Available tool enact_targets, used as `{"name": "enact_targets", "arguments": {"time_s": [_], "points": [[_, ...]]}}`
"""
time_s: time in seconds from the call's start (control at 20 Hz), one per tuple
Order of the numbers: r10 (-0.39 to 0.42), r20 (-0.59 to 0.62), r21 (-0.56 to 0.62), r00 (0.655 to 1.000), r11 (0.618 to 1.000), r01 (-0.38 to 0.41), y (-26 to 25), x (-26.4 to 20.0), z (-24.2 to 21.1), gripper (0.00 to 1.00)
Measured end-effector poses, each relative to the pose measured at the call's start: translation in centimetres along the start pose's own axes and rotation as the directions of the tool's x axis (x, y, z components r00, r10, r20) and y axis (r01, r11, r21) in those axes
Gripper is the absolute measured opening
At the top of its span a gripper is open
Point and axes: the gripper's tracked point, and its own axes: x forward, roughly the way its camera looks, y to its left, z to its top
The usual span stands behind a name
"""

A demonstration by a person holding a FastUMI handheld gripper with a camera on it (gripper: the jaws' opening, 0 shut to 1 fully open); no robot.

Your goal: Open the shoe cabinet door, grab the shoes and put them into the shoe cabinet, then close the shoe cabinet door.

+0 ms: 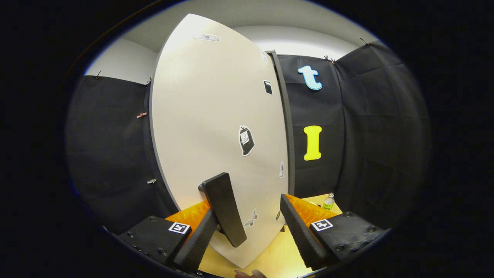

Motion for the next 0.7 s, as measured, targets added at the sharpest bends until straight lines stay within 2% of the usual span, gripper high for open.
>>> {"name": "enact_targets", "arguments": {"time_s": [0.45, 0.7], "points": [[-0.053, 0.038, -0.030, 0.998, 0.998, 0.054, 4.9, 3.2, -0.4, 0.98], [0.004, 0.045, -0.062, 0.999, 0.998, -0.002, 8.4, 3.3, -0.4, 0.98]]}}
